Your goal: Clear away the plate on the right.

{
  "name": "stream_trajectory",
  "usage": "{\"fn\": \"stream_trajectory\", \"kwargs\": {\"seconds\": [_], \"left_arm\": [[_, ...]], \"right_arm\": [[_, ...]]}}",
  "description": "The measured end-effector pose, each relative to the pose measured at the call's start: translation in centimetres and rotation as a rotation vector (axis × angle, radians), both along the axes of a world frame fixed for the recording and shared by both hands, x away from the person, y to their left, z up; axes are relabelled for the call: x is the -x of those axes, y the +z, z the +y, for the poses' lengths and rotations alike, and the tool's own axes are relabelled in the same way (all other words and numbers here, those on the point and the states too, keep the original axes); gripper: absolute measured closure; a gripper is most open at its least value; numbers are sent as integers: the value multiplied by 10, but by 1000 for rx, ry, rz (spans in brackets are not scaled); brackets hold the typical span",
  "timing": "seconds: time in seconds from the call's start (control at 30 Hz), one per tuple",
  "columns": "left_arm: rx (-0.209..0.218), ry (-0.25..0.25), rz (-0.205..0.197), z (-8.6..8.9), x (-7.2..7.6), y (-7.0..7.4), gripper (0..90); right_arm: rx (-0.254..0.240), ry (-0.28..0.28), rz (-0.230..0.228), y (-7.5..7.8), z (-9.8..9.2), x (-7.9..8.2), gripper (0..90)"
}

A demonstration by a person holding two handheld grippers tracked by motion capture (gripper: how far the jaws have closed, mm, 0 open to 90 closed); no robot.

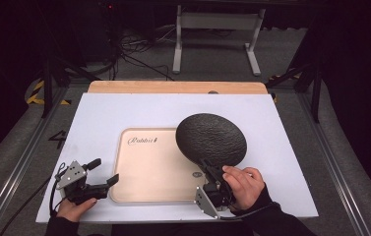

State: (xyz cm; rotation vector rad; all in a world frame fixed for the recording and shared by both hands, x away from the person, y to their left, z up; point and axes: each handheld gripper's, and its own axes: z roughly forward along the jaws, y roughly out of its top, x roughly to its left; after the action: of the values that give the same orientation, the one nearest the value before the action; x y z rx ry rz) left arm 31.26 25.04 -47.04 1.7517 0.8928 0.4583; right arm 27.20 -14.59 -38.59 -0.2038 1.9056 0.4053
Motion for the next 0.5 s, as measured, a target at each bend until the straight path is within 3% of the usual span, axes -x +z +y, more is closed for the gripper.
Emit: {"fn": "stream_trajectory", "kwargs": {"seconds": [0.5], "left_arm": [[-2,-7,9,0,-1,0,118]], "right_arm": [[46,54,-5,-5,32,-2,838]]}}
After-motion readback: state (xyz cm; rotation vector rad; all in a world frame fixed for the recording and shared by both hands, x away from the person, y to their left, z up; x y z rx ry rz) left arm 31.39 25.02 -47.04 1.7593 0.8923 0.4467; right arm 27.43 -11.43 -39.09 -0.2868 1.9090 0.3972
